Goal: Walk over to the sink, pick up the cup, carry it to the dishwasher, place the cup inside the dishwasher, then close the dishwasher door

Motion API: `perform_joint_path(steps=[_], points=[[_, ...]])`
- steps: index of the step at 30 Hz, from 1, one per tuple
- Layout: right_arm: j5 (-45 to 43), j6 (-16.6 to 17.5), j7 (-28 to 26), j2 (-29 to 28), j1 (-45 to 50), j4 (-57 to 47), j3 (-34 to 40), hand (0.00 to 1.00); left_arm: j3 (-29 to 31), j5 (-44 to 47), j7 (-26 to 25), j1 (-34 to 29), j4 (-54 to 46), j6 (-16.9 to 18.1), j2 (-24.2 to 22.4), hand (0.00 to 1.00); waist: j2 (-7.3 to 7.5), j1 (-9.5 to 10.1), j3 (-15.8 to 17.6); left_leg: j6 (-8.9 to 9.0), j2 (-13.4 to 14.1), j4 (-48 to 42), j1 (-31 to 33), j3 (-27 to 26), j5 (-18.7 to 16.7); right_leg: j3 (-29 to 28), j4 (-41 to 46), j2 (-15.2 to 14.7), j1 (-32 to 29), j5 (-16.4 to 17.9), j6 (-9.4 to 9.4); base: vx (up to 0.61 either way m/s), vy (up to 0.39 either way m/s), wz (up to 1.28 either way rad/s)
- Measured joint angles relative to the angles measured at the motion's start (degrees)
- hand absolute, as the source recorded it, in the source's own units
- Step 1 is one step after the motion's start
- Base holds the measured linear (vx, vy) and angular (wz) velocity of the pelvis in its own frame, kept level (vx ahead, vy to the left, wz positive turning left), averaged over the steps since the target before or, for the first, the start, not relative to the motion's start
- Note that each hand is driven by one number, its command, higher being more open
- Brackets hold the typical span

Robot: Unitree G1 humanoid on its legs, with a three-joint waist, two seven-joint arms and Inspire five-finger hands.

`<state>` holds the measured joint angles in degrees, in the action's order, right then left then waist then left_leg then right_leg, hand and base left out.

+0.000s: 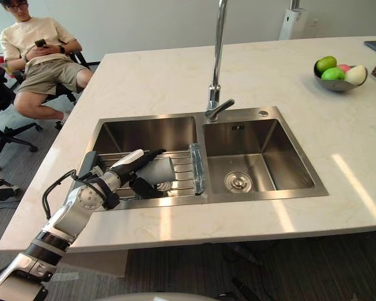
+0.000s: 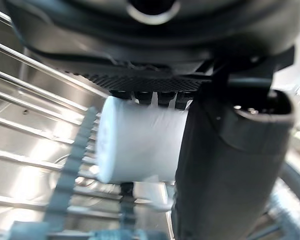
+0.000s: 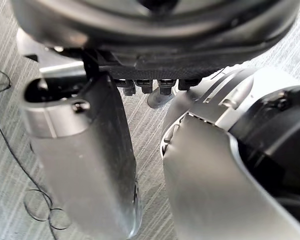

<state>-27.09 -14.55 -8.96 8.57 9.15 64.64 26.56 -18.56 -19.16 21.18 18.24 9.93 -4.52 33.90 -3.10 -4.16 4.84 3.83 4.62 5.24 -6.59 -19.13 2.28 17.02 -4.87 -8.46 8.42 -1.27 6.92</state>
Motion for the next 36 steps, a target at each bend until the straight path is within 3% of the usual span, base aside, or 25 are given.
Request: perform_joint_path(steps=[6,12,13,28,36], points=[[0.29,1.97,-1.08,-0.14,0.38,-0.14,0.13,1.00,-0.76,-0.05,2.85,1.88,3.18,-1.65,0.04,1.00,-0.58,-0.94,0.32,0.12,0.24,-0.22,-0.01,-0.55,-0.12,-0.51,0.02,0.25,-0.31,0.00,0.00,0.01,-0.010,-0.05],[0.26,2.34,-1.25,-0.23,0.41,-1.23,-0.10,1.00,-1.62,-0.05,0.10,2.12,5.45,-0.70,-0.02,1.00,-0.92,-1.35,0.18,0.13,0.29,-0.21,-0.17,-0.56,-0.12,-0.52,0.02,0.29,-0.19,-0.01,-0.01,0.00,0.000,0.00],[0.24,2.38,-1.11,-0.23,0.52,-1.31,-0.53,1.00,-1.63,-0.05,-0.44,2.11,5.97,-0.30,-0.15,0.00,-0.92,-1.39,0.18,0.13,0.30,-0.21,-0.22,-0.56,-0.12,-0.52,0.02,0.29,-0.14,-0.01,-0.01,0.00,0.000,0.00],[0.00,3.12,3.47,-1.08,1.56,-3.54,-9.48,1.00,-1.80,-4.38,-15.35,-0.75,6.01,4.34,-3.15,0.00,-0.64,-1.46,0.51,0.39,0.37,-0.22,0.13,-0.60,-0.37,-0.44,0.02,0.38,-0.52,0.11,-0.01,0.00,0.000,0.00],[0.41,3.46,3.15,-0.95,1.73,-3.70,-10.02,1.00,-1.41,3.31,-18.53,-8.28,-1.57,5.84,-3.84,0.00,-0.60,-0.78,0.53,0.13,0.23,-0.23,0.83,0.95,-0.09,1.16,0.04,0.29,-0.35,0.11,-0.01,0.00,-0.005,0.09]])
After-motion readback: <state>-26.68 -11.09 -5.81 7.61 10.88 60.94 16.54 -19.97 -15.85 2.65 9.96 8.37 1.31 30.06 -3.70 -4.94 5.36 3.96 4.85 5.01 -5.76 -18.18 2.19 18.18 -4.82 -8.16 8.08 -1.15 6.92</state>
